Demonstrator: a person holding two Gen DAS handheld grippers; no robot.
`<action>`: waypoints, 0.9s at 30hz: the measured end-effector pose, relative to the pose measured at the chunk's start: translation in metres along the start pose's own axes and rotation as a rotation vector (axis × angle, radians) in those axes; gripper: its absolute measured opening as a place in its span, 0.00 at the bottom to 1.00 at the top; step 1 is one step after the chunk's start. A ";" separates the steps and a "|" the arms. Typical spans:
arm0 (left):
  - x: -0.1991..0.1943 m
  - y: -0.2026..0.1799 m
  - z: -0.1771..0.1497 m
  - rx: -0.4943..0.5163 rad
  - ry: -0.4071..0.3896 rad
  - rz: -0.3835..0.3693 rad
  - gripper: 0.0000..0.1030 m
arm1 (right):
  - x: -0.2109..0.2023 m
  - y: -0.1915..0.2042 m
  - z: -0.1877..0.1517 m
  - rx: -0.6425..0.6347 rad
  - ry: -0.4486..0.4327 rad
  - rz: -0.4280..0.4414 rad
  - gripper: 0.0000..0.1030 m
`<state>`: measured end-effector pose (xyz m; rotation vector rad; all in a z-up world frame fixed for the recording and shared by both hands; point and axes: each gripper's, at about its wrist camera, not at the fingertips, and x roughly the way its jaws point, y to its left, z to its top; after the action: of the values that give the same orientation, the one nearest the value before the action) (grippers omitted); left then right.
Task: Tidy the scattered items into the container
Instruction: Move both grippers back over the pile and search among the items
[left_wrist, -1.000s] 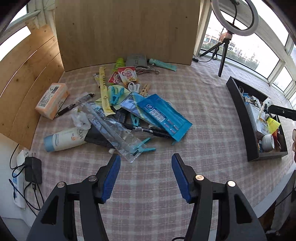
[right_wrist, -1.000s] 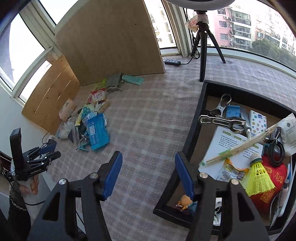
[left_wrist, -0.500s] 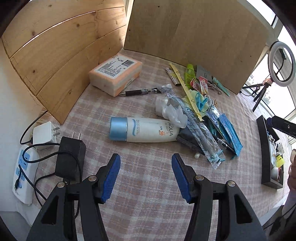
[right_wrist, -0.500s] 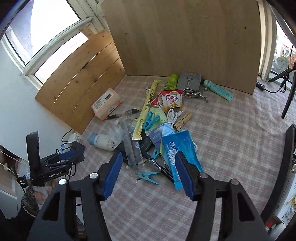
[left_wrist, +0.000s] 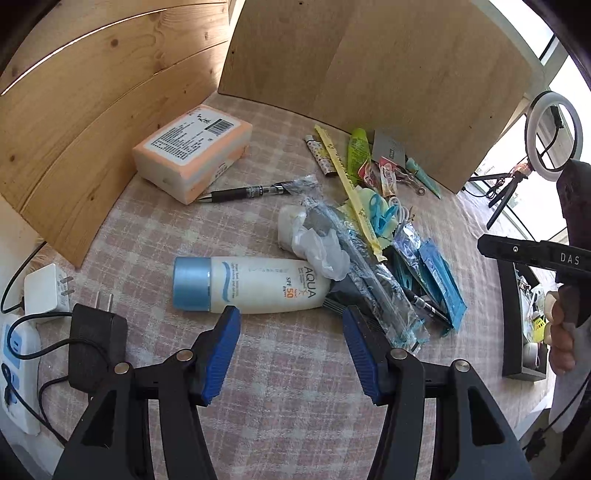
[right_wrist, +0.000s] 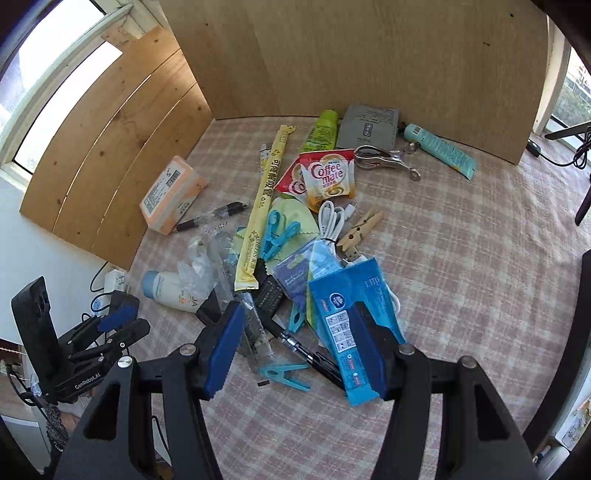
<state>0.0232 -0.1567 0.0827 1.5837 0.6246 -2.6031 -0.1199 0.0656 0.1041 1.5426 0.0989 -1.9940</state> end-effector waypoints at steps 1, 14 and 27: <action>0.005 -0.006 0.006 0.004 0.014 -0.013 0.53 | 0.002 -0.007 0.000 -0.007 0.012 -0.013 0.57; 0.026 -0.023 -0.009 -0.041 0.040 0.018 0.51 | 0.011 -0.051 0.005 -0.008 0.009 0.042 0.56; 0.029 -0.008 0.059 -0.113 -0.050 0.108 0.32 | 0.070 0.051 0.080 -0.169 0.080 0.146 0.28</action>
<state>-0.0426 -0.1646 0.0837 1.4721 0.6516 -2.4749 -0.1717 -0.0376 0.0818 1.4776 0.1773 -1.7649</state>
